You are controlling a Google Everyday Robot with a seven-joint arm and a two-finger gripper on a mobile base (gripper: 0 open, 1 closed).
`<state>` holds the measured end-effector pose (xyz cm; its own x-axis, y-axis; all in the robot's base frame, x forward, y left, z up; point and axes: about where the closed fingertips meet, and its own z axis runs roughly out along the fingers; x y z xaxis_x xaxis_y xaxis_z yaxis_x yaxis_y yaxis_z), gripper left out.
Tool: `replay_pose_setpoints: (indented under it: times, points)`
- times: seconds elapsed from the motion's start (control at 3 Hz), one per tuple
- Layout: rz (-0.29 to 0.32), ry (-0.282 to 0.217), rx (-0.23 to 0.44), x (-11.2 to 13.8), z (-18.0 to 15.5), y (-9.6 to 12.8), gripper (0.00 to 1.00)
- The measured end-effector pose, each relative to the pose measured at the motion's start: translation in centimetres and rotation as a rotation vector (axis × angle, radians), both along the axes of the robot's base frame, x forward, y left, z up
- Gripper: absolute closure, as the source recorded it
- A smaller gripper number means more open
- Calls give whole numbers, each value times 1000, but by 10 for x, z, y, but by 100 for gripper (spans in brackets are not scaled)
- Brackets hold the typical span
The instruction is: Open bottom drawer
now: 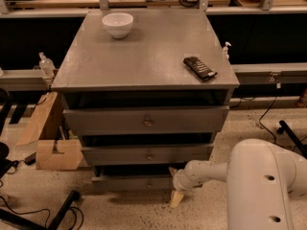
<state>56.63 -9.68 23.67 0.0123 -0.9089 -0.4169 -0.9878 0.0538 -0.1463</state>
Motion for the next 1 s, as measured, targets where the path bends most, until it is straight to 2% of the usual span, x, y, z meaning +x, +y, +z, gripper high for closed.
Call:
replay_pose_setpoints:
  times: [0.67,1.0]
  points:
    - [-2,14,-12,10,-31,5,0]
    - [11,21,-34,20,-39,8,18]
